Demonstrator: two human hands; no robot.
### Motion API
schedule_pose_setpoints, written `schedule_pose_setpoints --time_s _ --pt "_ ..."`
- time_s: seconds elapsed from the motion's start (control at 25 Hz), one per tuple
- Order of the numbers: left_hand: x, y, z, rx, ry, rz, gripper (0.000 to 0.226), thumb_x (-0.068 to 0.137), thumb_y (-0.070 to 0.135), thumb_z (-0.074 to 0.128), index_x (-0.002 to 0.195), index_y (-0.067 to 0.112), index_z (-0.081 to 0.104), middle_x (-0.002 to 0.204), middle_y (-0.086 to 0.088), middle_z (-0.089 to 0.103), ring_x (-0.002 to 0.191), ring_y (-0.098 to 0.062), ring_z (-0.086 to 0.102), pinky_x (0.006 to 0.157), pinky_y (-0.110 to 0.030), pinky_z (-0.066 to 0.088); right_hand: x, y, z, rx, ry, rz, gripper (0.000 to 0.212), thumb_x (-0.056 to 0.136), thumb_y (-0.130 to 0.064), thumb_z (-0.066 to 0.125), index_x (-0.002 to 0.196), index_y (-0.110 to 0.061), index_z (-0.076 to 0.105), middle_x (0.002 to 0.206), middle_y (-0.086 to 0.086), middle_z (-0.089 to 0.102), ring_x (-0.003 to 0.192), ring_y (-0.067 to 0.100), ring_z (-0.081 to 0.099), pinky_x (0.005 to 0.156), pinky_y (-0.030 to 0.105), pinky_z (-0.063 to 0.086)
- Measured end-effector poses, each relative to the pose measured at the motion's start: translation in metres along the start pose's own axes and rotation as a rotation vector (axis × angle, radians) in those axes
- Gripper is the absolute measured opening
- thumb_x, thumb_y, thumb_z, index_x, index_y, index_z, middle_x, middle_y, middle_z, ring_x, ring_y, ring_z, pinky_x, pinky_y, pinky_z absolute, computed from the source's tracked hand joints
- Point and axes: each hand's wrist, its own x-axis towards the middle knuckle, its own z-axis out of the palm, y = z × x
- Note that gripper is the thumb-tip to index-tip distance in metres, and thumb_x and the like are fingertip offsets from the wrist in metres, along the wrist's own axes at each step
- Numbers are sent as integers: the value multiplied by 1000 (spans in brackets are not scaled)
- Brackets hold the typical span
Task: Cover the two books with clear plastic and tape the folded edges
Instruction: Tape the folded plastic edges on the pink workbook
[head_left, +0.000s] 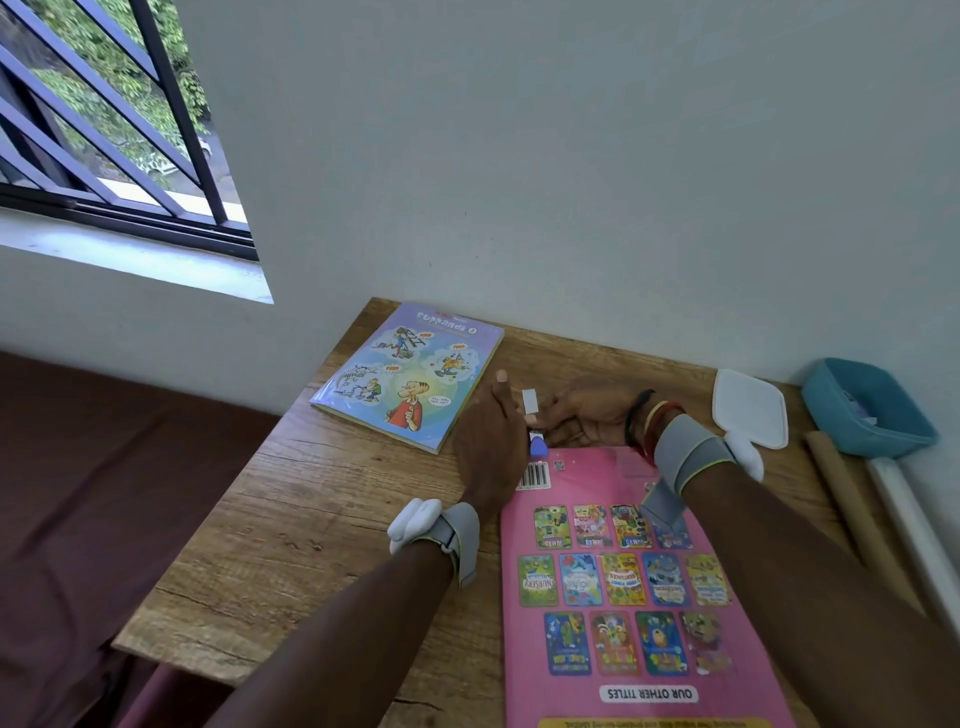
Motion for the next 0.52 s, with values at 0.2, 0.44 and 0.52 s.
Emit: schedule_pose_setpoints --time_s 0.2,0.44,0.52 --pt "0 -1 3 108 -7 23 80 97 63 1 69 16 60 66 -1 65 61 -17 61 61 -41 51 -1 1 -2 -1 17 3 15 83 -11 71 96 -4 67 97 13 68 80 19 64 85 28 52" --pt "2 -5 3 108 -84 40 65 99 57 16 82 17 64 74 -1 69 69 -22 64 66 -40 52 -6 8 10 -79 253 -165 14 80 -10 75 89 0 70 84 14 71 68 18 64 64 24 55" --pt "4 -9 2 150 -135 86 66 98 62 16 77 19 62 69 2 67 64 -19 62 65 -42 52 -21 11 -4 -58 178 -163 9 85 -15 71 83 -9 65 77 6 68 65 14 58 62 23 45"
